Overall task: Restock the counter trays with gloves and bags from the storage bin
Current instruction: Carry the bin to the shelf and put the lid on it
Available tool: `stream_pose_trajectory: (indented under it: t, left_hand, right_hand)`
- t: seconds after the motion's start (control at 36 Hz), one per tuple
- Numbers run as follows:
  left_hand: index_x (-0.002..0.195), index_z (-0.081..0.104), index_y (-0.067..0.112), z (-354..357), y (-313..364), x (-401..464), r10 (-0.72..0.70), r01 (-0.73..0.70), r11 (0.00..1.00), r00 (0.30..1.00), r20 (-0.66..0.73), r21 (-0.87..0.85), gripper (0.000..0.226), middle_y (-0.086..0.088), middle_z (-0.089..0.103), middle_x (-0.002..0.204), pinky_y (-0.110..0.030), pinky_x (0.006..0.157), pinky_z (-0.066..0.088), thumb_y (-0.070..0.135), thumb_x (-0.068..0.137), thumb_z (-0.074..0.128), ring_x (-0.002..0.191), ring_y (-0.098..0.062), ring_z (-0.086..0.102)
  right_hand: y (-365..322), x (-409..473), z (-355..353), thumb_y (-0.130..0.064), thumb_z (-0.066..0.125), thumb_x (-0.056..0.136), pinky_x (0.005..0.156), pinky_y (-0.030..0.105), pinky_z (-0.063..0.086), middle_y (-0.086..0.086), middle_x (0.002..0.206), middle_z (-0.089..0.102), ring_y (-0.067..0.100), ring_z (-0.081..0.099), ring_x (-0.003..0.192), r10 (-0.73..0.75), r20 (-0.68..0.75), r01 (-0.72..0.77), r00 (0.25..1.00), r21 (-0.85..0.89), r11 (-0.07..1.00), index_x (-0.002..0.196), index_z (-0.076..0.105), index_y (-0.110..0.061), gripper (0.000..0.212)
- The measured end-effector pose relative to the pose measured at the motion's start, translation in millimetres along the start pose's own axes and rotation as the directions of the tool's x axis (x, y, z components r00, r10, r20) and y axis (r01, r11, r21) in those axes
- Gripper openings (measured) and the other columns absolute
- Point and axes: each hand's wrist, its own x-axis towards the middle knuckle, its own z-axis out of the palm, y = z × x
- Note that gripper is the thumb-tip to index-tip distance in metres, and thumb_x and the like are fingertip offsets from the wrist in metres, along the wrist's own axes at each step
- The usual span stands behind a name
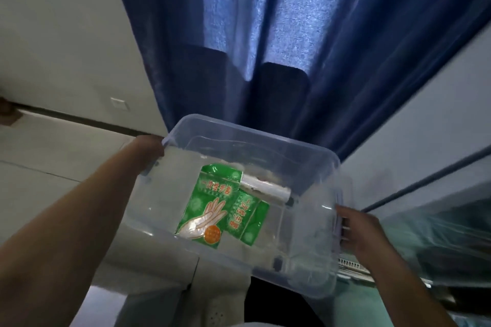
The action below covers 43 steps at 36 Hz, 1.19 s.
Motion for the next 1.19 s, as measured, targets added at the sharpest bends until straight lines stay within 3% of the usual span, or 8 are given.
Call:
stream_pose_trajectory:
  t: [0.17, 0.28, 0.39, 0.58, 0.86, 1.0, 1.08, 1.19]
  left_hand:
    - [0.113, 0.06, 0.014, -25.7, -8.1, 47.9, -0.191, 0.2, 0.972, 0.978, 0.082, -0.122, 0.028, -0.021, 0.046, 0.106, -0.056, 0.087, 0.045, -0.001, 0.095, 0.046, 0.093, -0.031, 0.047]
    - [0.121, 0.062, 0.012, -46.8, -35.4, 78.8, -0.313, 0.284, 0.905, 0.949, -0.042, -0.317, 0.041, -0.02, 0.051, 0.097, -0.037, 0.07, 0.046, -0.009, 0.092, 0.043, 0.08, -0.03, 0.049]
    - [0.121, 0.062, -0.003, -66.4, -65.9, 85.5, -0.412, 0.257, 0.814, 0.888, -0.206, -0.52, 0.046, -0.015, 0.05, 0.072, -0.012, 0.033, 0.036, -0.02, 0.084, 0.043, 0.057, -0.026, 0.042]
    - [0.116, 0.058, 0.019, -94.2, -103.5, 68.8, -0.664, 0.262, 0.568, 0.705, -0.247, -0.78, 0.045, -0.014, 0.057, 0.089, -0.029, 0.06, 0.04, -0.014, 0.088, 0.046, 0.069, -0.028, 0.051]
    - [0.133, 0.059, 0.026, -171.2, -162.8, 106.6, -0.848, 0.156, 0.327, 0.484, -0.216, -0.932, 0.05, -0.014, 0.06, 0.105, -0.027, 0.059, 0.043, -0.003, 0.092, 0.055, 0.089, -0.029, 0.056]
    - [0.131, 0.062, 0.022, -231.9, -203.2, 162.7, -0.833, 0.08, 0.315, 0.501, -0.235, -0.946, 0.047, -0.014, 0.062, 0.102, -0.024, 0.052, 0.045, -0.003, 0.091, 0.058, 0.08, -0.028, 0.059]
    - [0.128, 0.061, 0.03, -280.1, -221.7, 195.6, -0.814, 0.057, 0.328, 0.525, -0.251, -0.943, 0.046, -0.015, 0.061, 0.109, -0.028, 0.059, 0.04, 0.001, 0.092, 0.06, 0.091, -0.03, 0.057]
    - [0.123, 0.061, 0.036, -357.0, -240.1, 230.8, -0.784, 0.034, 0.391, 0.535, -0.314, -0.92, 0.049, -0.014, 0.059, 0.113, -0.028, 0.06, 0.043, 0.0, 0.089, 0.062, 0.085, -0.031, 0.058]
  right_hand:
    - [-77.5, 80.6, 91.1, -0.03, 0.07, 0.083, 0.057, 0.027, 0.047, 0.009, 0.072, 0.066, 0.025, 0.063, 0.065, -0.077, 0.14, 0.108, 0.987, -0.227, 0.968, 0.08, 0.063, -0.008, 0.024]
    - [-126.8, 125.4, 169.0, -0.036, 0.071, 0.079, 0.051, 0.028, 0.052, 0.009, 0.083, 0.073, 0.026, 0.07, 0.07, -0.042, 0.297, 0.136, 0.954, -0.304, 0.943, 0.095, 0.066, -0.014, 0.028]
    - [-175.0, 157.0, 250.0, -0.039, 0.071, 0.077, 0.075, 0.044, 0.058, 0.012, 0.096, 0.072, 0.032, 0.07, 0.085, -0.03, 0.405, 0.199, 0.914, -0.382, 0.903, 0.108, 0.064, -0.013, 0.041]
    - [-242.0, 175.3, 399.9, -0.031, 0.07, 0.077, 0.084, 0.049, 0.056, 0.017, 0.109, 0.066, 0.034, 0.065, 0.095, -0.043, 0.572, 0.372, 0.819, -0.473, 0.799, 0.119, 0.057, -0.009, 0.049]
    - [-305.2, 145.0, 626.8, -0.019, 0.061, 0.087, 0.073, 0.041, 0.05, 0.018, 0.095, 0.066, 0.031, 0.062, 0.082, -0.034, 0.762, 0.614, 0.647, -0.493, 0.617, 0.104, 0.064, -0.006, 0.022]
    - [-328.3, 119.5, 732.2, -0.017, 0.061, 0.09, 0.063, 0.037, 0.05, 0.01, 0.077, 0.064, 0.029, 0.061, 0.066, -0.077, 0.767, 0.671, 0.637, -0.502, 0.546, 0.093, 0.066, -0.014, 0.007]
    - [-341.4, 95.7, 789.9, -0.021, 0.063, 0.088, 0.072, 0.04, 0.048, 0.012, 0.089, 0.065, 0.03, 0.061, 0.077, -0.137, 0.784, 0.756, 0.606, -0.512, 0.408, 0.105, 0.064, -0.012, 0.019]
    - [-358.6, 64.3, 866.5, -0.022, 0.063, 0.087, 0.069, 0.037, 0.047, 0.011, 0.095, 0.065, 0.028, 0.059, 0.078, -0.103, 0.792, 0.74, 0.602, -0.505, 0.444, 0.112, 0.063, -0.014, 0.026]
